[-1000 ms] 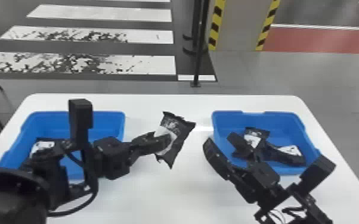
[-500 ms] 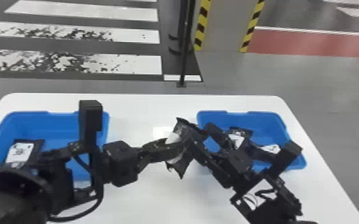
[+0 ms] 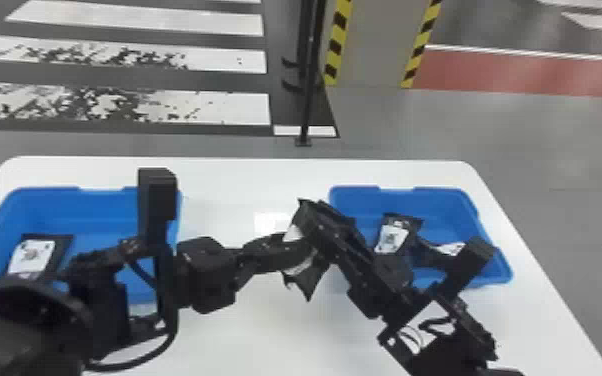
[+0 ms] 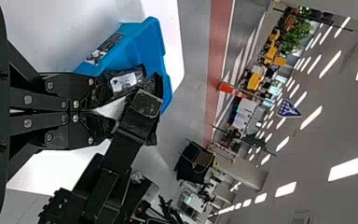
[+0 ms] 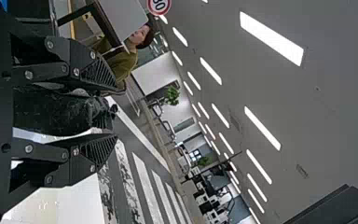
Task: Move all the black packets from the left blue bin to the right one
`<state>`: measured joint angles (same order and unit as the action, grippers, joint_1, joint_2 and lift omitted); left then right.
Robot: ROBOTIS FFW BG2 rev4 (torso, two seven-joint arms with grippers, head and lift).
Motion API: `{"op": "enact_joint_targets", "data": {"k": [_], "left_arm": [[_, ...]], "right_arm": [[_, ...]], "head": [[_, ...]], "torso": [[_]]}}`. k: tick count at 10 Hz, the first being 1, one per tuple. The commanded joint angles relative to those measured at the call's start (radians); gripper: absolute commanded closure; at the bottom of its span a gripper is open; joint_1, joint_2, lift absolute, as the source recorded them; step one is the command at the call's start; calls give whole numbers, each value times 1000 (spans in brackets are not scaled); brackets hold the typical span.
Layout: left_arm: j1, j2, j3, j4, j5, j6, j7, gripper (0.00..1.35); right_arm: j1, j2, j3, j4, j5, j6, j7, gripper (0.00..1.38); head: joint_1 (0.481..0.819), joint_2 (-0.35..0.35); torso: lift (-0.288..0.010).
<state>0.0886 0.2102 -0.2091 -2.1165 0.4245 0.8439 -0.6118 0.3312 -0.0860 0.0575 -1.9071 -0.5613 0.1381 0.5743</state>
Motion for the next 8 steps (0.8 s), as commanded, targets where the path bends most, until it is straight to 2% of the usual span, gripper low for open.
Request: {"op": "enact_joint_targets", "data": {"k": [1,2,3,4,5,8], "left_arm": [[12,-3,12,2,20,-34,9,1084],[32,-11,30,5,26,-51,17,690],[49,-18,54,5,24,-56,20,364],[63,-20,64,5,26,-83,20,182],[76,-22,72,2,36,-105,20,122],[181,-40,149,-101,32,-194,27,124]], "right_arm": [[3,0,2,-4,-11,-1,1,1280],[3,0,0,-8,-15,-1,1,1280],[0,-1,-8,-8,-15,-1,1,1280],[-15,-3,-26,1,-11,2,1,1280],[-39,-12,-56,28,-5,2,-1,1280],[-145,-44,-185,176,49,2,-13,1280]], "head": [[695,-135],[695,-131],[695,-125],[695,-118],[695,-116],[695,-159]], "torso": [[-140],[-140],[-140],[-140],[-140],[-140]]}}
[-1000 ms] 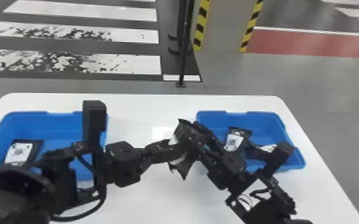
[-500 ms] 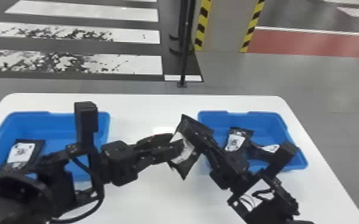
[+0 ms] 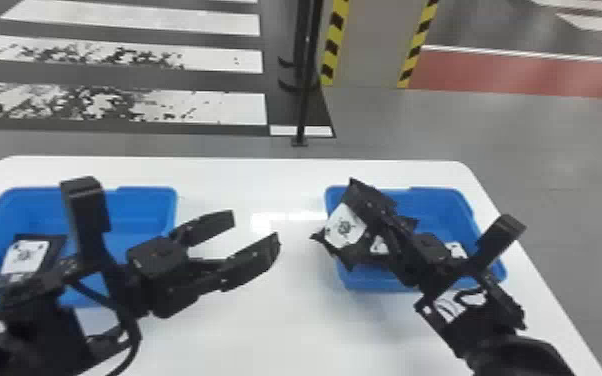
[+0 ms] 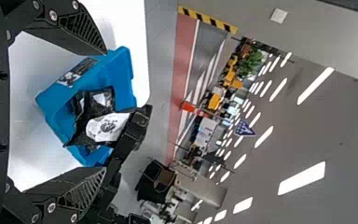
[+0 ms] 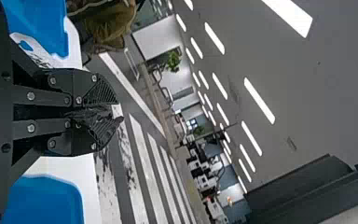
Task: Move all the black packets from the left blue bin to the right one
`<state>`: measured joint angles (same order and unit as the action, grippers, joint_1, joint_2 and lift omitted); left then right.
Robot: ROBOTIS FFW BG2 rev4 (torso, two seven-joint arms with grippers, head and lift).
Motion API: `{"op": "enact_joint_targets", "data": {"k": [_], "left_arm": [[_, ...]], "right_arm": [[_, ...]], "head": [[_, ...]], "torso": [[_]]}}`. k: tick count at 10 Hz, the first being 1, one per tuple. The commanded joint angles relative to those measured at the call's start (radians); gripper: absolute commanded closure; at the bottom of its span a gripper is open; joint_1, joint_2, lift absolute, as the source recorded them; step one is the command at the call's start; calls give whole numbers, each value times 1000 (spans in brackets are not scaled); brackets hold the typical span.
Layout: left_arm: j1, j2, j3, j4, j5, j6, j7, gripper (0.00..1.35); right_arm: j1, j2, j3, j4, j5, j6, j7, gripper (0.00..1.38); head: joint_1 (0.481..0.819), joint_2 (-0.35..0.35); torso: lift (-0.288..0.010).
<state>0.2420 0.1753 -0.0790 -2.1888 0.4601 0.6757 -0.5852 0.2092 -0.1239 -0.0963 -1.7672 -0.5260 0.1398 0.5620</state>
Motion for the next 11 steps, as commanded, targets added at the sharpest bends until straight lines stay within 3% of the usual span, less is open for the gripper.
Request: {"op": "enact_joint_targets", "data": {"k": [1,2,4,5,6,7,8,11], "left_arm": [[87,-16,59,-73,-5,-65,13,124],[158,-36,109,-137,-19,-104,36,124],[278,-102,219,-242,-71,-148,65,124],[320,-126,260,-274,-95,-158,71,124],[340,-138,286,-282,-107,-160,74,124],[347,-138,310,-282,-111,-158,80,121],[342,-138,338,-282,-131,-146,80,121],[342,-135,406,-282,-181,-136,100,124]], "right_arm": [[-57,-11,-77,87,43,-2,-13,1280],[-91,-20,-115,149,77,-2,-21,1280],[-150,-43,-147,244,121,0,-36,1279],[-170,-48,-147,284,129,0,-45,1098],[-170,-46,-153,293,143,-5,-60,622],[-143,-43,-153,286,175,-91,-73,223],[-74,-28,-153,210,201,-133,-99,91],[188,33,-153,-112,313,-172,-165,119]], "head": [[695,-181],[695,-200],[695,-214],[695,-206],[695,-190],[695,-179],[695,-171],[695,-120]], "torso": [[-140],[-140],[-140],[-140],[-140],[-140],[-140],[-140]]}}
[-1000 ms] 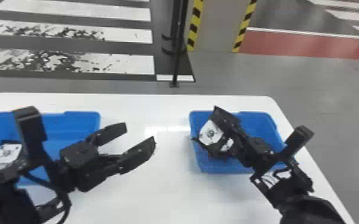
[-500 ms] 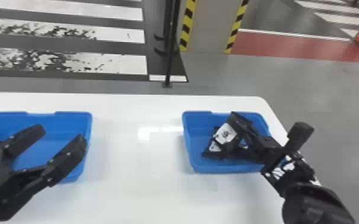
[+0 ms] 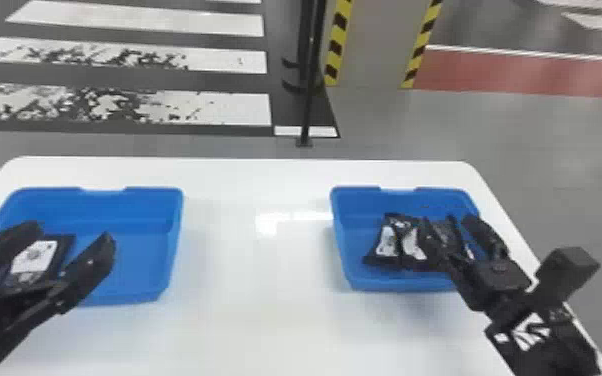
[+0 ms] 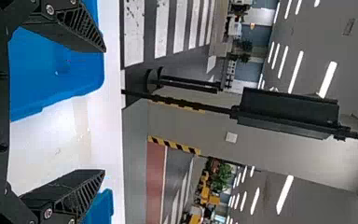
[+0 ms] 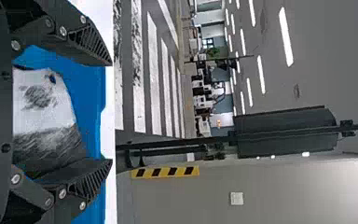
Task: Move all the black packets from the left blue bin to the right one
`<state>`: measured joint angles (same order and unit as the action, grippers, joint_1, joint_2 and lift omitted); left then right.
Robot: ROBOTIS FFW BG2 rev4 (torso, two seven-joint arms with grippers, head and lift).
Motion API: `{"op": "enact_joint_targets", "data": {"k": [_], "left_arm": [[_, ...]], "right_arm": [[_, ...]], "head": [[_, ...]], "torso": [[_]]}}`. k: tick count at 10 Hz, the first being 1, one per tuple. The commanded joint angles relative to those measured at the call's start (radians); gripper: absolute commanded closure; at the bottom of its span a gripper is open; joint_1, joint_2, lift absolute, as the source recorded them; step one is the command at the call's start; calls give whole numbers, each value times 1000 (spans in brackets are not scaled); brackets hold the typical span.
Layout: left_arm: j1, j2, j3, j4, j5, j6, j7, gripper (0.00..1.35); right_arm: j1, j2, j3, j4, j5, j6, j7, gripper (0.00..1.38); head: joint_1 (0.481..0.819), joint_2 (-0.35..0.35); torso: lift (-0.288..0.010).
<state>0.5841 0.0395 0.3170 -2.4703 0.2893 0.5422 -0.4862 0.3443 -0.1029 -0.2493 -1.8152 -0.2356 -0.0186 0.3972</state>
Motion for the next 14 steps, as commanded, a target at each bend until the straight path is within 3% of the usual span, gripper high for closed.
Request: {"op": "enact_joint_targets", "data": {"k": [1,3,6,7,10,12,14], "left_arm": [[-5,0,32,0,-32,3,21,122],[-44,-1,94,22,-106,39,44,119],[-179,14,156,133,-233,130,54,117],[-226,25,158,182,-257,155,58,117],[-373,57,132,322,-383,334,69,117],[-481,74,102,449,-415,408,70,117],[-579,111,26,572,-421,439,70,122]], "right_arm": [[127,29,2,-162,58,-23,0,119],[237,65,6,-284,66,-26,0,121],[402,69,62,-451,32,-26,0,121],[416,69,66,-456,22,-21,0,121],[424,66,72,-456,-4,-1,6,121],[426,66,76,-454,-14,14,9,122],[421,66,78,-451,-18,28,15,122]], "head": [[695,-89],[695,-26],[695,109],[695,171],[695,245],[695,274],[695,274]], "torso": [[-140],[-140],[-140],[-140],[-140],[-140],[-140]]}}
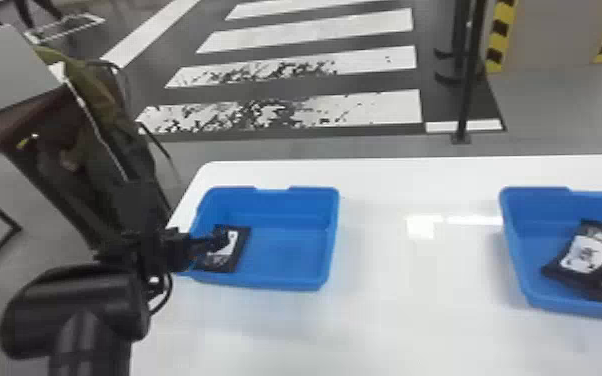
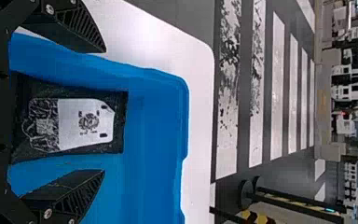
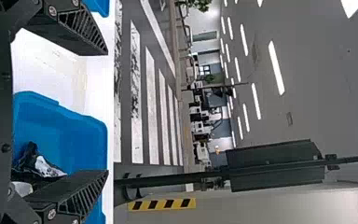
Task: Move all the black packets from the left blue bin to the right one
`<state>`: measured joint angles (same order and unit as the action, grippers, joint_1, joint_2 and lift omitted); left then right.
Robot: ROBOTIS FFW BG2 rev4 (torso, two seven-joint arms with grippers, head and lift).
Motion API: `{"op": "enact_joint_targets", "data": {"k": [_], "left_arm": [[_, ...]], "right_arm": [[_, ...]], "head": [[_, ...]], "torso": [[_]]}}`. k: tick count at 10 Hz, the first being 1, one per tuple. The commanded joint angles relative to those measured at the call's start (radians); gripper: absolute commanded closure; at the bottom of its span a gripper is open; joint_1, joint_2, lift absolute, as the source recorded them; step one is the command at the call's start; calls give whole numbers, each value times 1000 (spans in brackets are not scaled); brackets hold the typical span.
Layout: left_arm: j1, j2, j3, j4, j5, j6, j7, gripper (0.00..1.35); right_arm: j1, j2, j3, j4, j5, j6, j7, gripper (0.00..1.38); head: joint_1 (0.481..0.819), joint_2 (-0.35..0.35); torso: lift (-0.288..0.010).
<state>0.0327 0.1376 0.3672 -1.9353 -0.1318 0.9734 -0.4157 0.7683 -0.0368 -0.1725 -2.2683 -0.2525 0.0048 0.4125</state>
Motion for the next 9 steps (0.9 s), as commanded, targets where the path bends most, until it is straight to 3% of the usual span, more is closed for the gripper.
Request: {"op": "enact_joint_targets", "data": {"k": [1,7,9], "left_arm": [[-57,22,-42,74,2,23,-3,124],[-155,45,-92,226,-14,131,-32,131],[-175,48,-100,253,-16,148,-43,249]], "right_arm": [[-7,0,3,9,-7,12,6,122],[-32,0,15,39,-27,42,25,124],[-37,0,21,46,-37,52,26,124]], "head": [[695,258],[695,233],[695,230]], "torso": [[-140],[-140],[-140]]}}
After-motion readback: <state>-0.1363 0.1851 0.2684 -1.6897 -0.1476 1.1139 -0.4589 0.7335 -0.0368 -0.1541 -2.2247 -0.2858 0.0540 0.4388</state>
